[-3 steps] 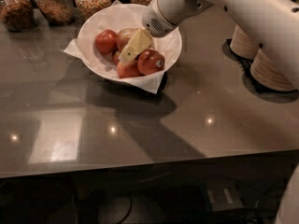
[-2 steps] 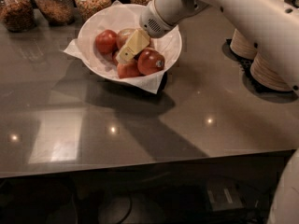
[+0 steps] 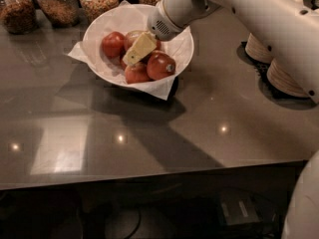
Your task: Pick apple from white bowl
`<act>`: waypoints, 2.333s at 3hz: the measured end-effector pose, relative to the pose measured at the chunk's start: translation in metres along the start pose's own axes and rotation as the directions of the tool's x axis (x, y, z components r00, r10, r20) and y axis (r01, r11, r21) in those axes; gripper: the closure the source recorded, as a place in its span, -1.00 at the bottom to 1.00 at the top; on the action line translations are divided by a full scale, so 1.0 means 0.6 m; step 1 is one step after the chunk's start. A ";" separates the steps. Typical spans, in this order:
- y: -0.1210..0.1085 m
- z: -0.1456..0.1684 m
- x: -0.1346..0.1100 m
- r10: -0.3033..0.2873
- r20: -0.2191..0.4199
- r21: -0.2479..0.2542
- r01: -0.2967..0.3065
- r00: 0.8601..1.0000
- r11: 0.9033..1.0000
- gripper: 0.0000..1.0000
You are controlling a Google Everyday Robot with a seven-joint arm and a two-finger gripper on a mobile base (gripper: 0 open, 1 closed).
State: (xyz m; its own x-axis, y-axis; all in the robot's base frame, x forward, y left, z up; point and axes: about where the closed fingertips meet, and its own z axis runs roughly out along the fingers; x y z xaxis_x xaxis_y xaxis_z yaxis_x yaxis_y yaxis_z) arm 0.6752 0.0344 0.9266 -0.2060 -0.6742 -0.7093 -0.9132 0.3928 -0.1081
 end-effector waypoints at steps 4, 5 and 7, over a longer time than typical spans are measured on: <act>-0.007 -0.022 -0.005 -0.017 0.016 0.023 0.017 1.000 1.000 1.00; -0.003 -0.068 -0.018 -0.070 0.047 0.056 0.067 0.996 0.996 1.00; 0.030 -0.175 -0.016 -0.193 0.031 0.081 0.190 0.981 0.978 1.00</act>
Offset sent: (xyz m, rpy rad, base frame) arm 0.0022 -0.0028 0.0009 0.0045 -0.0031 -0.0071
